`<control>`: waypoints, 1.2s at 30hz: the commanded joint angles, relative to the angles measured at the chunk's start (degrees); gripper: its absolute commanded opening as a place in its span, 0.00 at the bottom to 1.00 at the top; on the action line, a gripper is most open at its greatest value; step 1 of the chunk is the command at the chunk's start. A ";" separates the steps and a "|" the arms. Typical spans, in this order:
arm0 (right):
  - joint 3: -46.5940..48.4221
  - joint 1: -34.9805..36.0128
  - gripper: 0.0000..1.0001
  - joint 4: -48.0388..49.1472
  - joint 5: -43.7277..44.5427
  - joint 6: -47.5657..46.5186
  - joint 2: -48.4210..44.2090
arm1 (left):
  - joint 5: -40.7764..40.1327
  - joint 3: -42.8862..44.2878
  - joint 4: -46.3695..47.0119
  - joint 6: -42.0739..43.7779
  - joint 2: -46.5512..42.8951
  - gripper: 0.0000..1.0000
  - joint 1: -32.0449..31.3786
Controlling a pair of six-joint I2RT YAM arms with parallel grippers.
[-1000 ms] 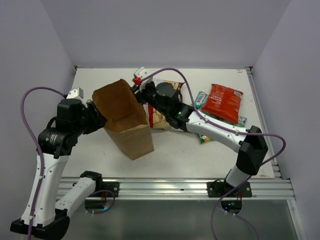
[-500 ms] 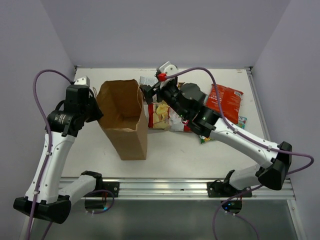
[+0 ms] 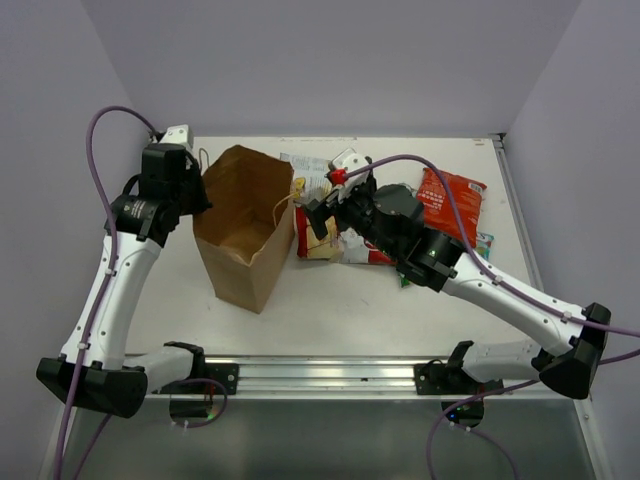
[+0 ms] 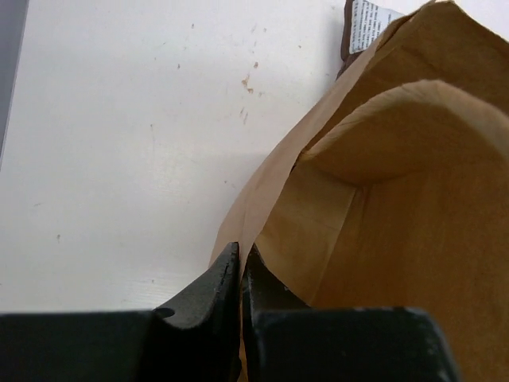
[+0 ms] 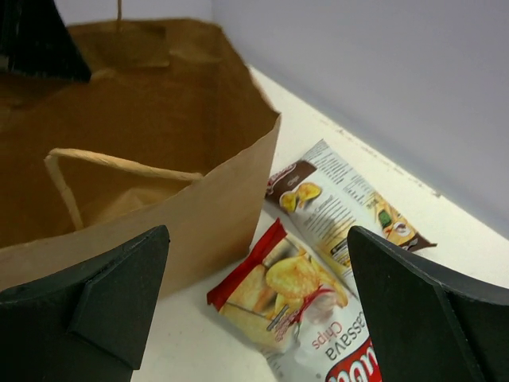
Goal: Place the snacks into the paper bag
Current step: Adjust the paper bag at the center of the board.
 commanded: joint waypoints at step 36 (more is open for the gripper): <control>-6.34 -0.16 0.99 -14.52 -14.94 13.21 -11.98 | -1.67 -11.28 9.68 8.13 -12.18 0.62 2.09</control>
